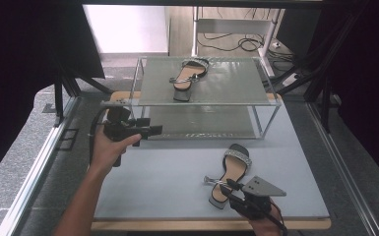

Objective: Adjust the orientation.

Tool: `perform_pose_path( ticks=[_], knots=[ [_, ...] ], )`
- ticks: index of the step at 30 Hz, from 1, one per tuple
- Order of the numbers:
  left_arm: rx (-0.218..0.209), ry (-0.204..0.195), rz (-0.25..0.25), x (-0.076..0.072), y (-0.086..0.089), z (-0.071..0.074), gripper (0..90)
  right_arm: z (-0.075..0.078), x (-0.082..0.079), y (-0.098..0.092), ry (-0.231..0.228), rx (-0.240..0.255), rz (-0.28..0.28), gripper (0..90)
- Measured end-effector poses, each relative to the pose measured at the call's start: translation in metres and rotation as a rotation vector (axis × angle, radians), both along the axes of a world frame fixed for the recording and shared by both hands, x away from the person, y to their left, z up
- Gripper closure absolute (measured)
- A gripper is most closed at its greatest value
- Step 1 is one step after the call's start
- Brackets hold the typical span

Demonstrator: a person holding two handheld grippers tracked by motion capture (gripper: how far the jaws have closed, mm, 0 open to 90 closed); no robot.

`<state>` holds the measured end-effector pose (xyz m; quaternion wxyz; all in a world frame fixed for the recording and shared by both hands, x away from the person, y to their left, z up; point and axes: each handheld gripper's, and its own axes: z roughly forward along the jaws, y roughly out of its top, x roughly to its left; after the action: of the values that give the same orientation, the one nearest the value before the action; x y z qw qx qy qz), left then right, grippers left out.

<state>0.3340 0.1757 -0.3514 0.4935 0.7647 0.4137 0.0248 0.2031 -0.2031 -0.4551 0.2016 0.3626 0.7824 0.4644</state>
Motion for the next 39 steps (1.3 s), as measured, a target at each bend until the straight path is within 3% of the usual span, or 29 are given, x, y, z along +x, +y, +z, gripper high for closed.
perform_pose_path(
  ticks=[4, 9, 10, 11, 16, 18, 21, 25, 29, 32, 39],
  knots=[
    [-0.007, 0.024, 0.008, -0.008, 0.005, -0.025, 32.4, -0.003, -0.001, 0.024, -0.009, -0.072, 0.046, 78.9],
    [0.015, 0.035, 0.009, -0.018, 0.008, -0.046, 32.4, -0.016, 0.004, 0.052, 0.032, -0.143, 0.115, 88.8],
    [0.024, 0.037, -0.003, -0.020, 0.009, -0.052, 32.4, -0.016, 0.004, 0.052, 0.032, -0.143, 0.115, 88.8],
    [0.033, 0.045, -0.004, -0.026, 0.012, -0.063, 32.4, -0.022, 0.003, 0.060, 0.041, -0.176, 0.134, 90.0],
    [0.016, 0.073, 0.013, -0.031, 0.020, -0.081, 32.6, -0.032, 0.001, 0.068, 0.064, -0.227, 0.135, 90.0],
    [-0.001, 0.077, 0.028, -0.032, 0.023, -0.087, 33.4, -0.037, 0.003, 0.066, 0.073, -0.265, 0.106, 90.0],
    [-0.045, 0.071, 0.074, -0.035, 0.031, -0.097, 34.8, -0.038, 0.002, 0.064, 0.070, -0.272, 0.111, 90.0],
    [-0.021, 0.092, 0.061, -0.034, 0.032, -0.102, 33.7, -0.038, -0.004, 0.061, 0.047, -0.315, 0.105, 90.0],
    [-0.032, 0.103, 0.055, -0.037, 0.033, -0.109, 33.8, -0.036, -0.009, 0.045, 0.080, -0.281, 0.101, 90.0],
    [-0.027, 0.122, 0.058, -0.035, 0.029, -0.119, 34.4, -0.036, -0.014, 0.021, 0.098, -0.258, 0.064, 90.0],
    [-0.004, 0.143, 0.024, -0.033, 0.022, -0.127, 34.2, -0.037, -0.011, -0.014, 0.133, -0.216, -0.012, 90.0]
  ],
)
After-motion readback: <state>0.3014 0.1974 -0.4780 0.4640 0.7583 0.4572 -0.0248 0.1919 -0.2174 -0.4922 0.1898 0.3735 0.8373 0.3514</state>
